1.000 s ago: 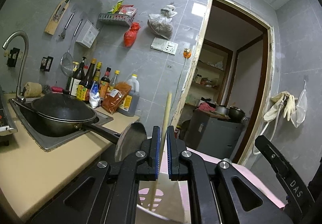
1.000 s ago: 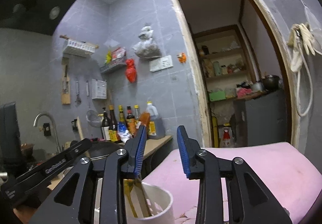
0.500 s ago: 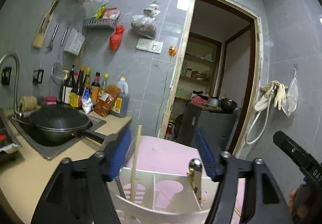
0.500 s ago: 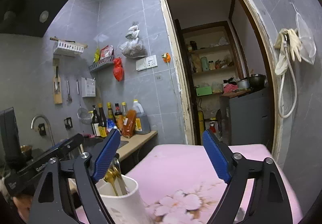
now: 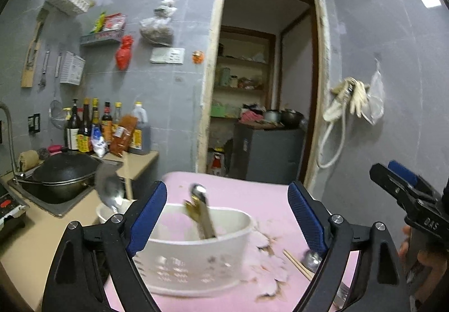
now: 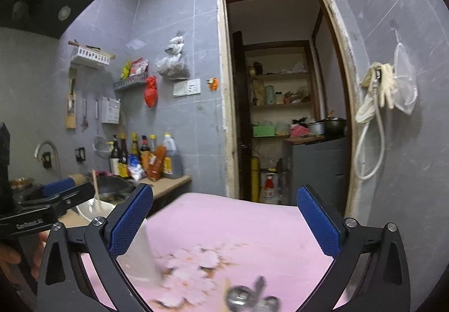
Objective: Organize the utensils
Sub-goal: 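Open both tools to drop the knife and chopstick into the caddy, withdraw, then reach the right tool to a silver spoon while the left tool grips another spoon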
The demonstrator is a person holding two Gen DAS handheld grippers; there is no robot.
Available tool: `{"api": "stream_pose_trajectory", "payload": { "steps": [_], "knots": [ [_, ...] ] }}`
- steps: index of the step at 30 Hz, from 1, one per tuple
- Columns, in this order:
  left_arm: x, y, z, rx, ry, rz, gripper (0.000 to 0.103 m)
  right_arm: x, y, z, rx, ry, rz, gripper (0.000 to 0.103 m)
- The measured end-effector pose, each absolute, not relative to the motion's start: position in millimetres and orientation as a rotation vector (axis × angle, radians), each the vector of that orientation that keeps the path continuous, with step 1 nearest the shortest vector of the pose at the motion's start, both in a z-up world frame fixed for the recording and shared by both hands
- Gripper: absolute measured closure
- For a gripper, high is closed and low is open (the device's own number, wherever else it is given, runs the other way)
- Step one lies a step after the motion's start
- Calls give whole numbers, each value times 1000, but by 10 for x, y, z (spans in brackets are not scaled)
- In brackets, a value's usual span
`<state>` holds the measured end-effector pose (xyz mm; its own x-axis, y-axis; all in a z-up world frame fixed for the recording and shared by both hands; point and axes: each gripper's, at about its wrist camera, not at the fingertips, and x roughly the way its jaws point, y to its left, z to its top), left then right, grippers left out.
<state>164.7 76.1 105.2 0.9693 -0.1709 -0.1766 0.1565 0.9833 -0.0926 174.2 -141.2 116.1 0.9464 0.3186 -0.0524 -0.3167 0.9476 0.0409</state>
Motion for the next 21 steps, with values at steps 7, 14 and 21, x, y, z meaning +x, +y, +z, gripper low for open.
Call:
{"api": "stream_pose_trajectory", "payload": {
  "steps": [7,14,21],
  "knots": [
    [1706,361,823,-36,314,-251,18,1685,-1770,1001,-39,109,248,0],
    [1821,-1,531,19,454,-319,18,1736,-2083,740,-80,223,202,0],
    [2029,-219,326,22,582,-369,18,1867,-2280,466,-86,378,194,0]
  ]
}}
